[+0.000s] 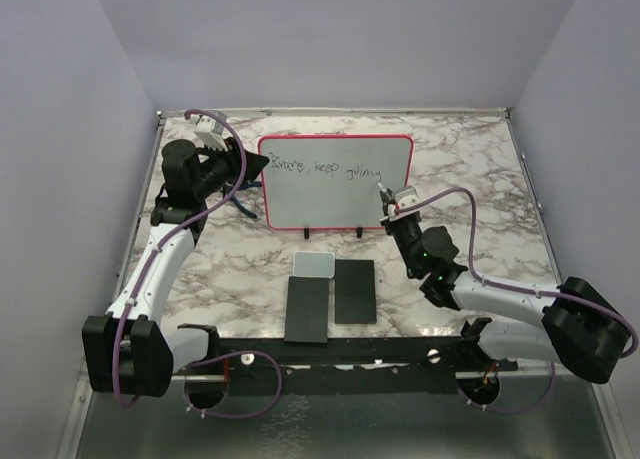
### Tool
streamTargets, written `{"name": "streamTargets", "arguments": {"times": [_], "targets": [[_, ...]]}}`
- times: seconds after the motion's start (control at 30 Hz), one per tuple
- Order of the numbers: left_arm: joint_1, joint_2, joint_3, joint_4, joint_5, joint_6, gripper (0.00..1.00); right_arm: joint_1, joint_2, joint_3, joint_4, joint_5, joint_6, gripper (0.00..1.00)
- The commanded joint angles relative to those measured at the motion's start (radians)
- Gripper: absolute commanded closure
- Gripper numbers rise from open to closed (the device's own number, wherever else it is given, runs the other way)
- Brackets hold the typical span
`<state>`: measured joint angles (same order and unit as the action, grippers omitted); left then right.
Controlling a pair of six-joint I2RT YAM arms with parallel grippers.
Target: Write a sentence on the whiteboard
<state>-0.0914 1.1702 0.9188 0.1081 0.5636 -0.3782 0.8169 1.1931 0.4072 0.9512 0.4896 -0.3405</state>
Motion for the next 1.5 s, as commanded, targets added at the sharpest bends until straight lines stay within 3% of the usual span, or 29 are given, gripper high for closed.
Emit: {"name": "streamTargets", "arguments": {"times": [0.0, 0.43, 0.57, 1.47], "targets": [[-0.005, -0.023, -0.008, -0.002, -0.010, 0.015, 0.73, -0.004, 0.019, 0.016, 0.011, -0.035, 0.005, 0.99], [-0.006, -0.023, -0.008, -0.002, -0.011, 0.015, 0.73, 0.004, -0.169, -0.022, -0.040, -0.103, 0.059, 0.99], [-0.005, -0.021, -0.008, -0.003, -0.010, 0.015, 0.73, 0.004, -0.220, -0.032, -0.085, -0.052, 0.057, 0.99], [-0.006, -0.020, -0.009, -0.002, -0.010, 0.014, 0.73, 0.002, -0.068, -0.026, 0.072, 0.052, -0.033, 0.99]]}}
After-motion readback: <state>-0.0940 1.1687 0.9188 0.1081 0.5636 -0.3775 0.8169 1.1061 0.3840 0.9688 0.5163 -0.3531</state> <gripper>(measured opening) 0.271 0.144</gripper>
